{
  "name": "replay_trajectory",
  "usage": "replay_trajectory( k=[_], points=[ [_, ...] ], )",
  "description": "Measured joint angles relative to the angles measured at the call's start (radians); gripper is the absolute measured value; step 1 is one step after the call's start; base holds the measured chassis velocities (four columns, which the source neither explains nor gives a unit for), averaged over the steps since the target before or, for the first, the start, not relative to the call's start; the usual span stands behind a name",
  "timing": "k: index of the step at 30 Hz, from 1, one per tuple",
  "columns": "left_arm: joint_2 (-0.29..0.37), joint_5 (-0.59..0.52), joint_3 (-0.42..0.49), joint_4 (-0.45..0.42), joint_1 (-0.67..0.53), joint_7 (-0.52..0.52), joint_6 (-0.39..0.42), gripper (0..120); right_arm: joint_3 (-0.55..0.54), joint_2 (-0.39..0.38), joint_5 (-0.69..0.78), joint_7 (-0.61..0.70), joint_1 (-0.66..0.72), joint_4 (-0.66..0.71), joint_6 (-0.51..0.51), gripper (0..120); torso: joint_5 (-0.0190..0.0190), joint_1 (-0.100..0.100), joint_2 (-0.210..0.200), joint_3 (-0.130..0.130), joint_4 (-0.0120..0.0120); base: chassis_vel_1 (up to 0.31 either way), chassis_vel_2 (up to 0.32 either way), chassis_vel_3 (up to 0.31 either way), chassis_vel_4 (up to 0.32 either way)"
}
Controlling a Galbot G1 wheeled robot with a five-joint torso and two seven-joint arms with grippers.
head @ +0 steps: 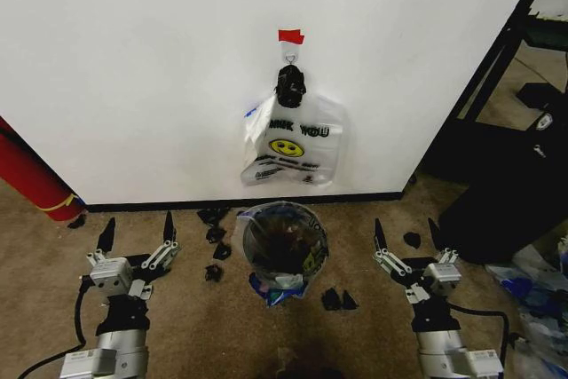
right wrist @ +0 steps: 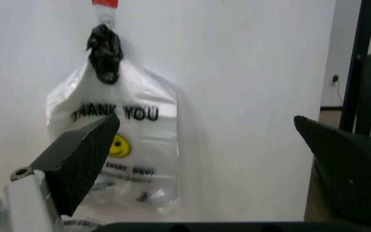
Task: Pick up the garbage bag from the wall and place it over the trash bin.
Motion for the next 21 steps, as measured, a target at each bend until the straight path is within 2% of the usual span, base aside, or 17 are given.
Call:
replay_trajectory(
  k=[13,21],
  points=[
    [-0.005,0.029,0.011,0.017,0.011,0.006,-0.085,100,-0.013,0.019,-0.013,0.004,-0.012,-0.008,0.01,100,0.0,0.0,0.0,0.0,-0.0001,0.0,0.0,0.0,0.0],
    [-0.005,0.025,0.01,0.016,0.012,0.009,-0.088,100,-0.023,0.016,-0.017,0.01,0.006,0.022,-0.017,100,-0.0001,0.0,0.0,0.0,0.0,0.0,0.0,0.0,0.0]
  ],
)
